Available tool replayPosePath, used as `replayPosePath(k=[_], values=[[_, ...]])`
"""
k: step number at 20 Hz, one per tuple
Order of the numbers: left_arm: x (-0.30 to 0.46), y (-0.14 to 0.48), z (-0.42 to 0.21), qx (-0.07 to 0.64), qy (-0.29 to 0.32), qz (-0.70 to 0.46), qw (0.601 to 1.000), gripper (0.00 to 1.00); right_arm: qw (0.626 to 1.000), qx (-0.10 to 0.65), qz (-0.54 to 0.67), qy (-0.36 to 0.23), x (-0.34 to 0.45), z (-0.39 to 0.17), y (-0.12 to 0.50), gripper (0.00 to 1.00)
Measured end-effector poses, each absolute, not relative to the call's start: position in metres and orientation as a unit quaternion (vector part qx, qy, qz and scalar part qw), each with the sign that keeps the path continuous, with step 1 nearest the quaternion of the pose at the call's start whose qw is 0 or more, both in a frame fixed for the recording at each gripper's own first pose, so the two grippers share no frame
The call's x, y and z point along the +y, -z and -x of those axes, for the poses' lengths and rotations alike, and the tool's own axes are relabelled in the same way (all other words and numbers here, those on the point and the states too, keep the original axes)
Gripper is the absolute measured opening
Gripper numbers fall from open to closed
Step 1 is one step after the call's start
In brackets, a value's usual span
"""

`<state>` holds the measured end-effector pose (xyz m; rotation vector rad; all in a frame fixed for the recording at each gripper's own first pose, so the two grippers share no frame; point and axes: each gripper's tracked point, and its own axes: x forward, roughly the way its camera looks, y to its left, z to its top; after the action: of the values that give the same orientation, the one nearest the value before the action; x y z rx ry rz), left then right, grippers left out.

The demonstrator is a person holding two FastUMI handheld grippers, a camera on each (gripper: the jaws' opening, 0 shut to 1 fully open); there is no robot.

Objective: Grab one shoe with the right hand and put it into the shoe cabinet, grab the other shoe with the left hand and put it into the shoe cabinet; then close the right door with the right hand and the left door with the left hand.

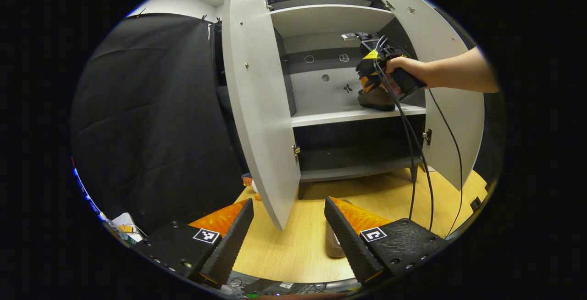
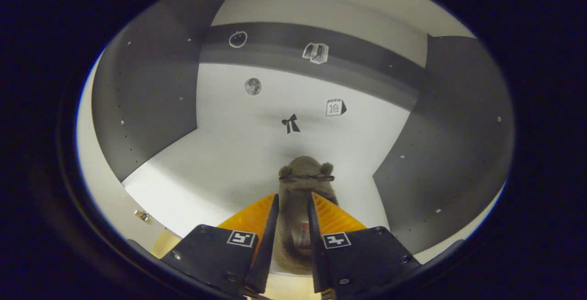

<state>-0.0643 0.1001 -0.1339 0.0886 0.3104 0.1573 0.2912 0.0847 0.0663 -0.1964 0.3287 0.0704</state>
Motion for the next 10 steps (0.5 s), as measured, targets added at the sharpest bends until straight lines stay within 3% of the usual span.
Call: replayPosePath(k=[1, 3, 4, 5, 6, 7, 8, 9, 10], values=[[0.098, 0.132, 0.062, 0.151, -0.073, -0.045, 0.985, 1.0, 0.984, 0.153, 0.087, -0.039, 0.083, -0.281, -0.072, 0.42], [0.092, 0.129, 0.056, 0.145, -0.059, -0.045, 0.987, 0.96, 0.99, 0.115, 0.06, -0.05, 0.078, -0.253, -0.089, 0.49], [0.089, 0.129, 0.054, 0.143, -0.052, -0.046, 0.987, 0.96, 0.993, 0.086, 0.043, -0.065, 0.081, -0.237, -0.098, 0.57], [0.085, 0.128, 0.051, 0.141, -0.042, -0.044, 0.988, 0.96, 0.995, 0.053, 0.03, -0.078, 0.083, -0.22, -0.11, 0.51], [0.081, 0.127, 0.048, 0.139, -0.033, -0.041, 0.989, 0.95, 0.997, 0.025, 0.023, -0.075, 0.078, -0.202, -0.117, 0.58], [0.079, 0.123, 0.045, 0.134, -0.027, -0.037, 0.99, 0.95, 0.997, 0.001, 0.02, -0.07, 0.072, -0.185, -0.123, 0.58], [0.075, 0.118, 0.042, 0.127, -0.018, -0.029, 0.991, 0.95, 0.997, -0.018, 0.016, -0.067, 0.07, -0.168, -0.122, 0.67], [0.071, 0.113, 0.038, 0.12, -0.009, -0.021, 0.993, 0.96, 0.997, -0.035, 0.014, -0.064, 0.067, -0.148, -0.124, 0.7], [0.069, 0.108, 0.034, 0.114, -0.003, -0.015, 0.993, 1.0, 0.997, -0.053, 0.01, -0.064, 0.066, -0.129, -0.126, 0.78]])
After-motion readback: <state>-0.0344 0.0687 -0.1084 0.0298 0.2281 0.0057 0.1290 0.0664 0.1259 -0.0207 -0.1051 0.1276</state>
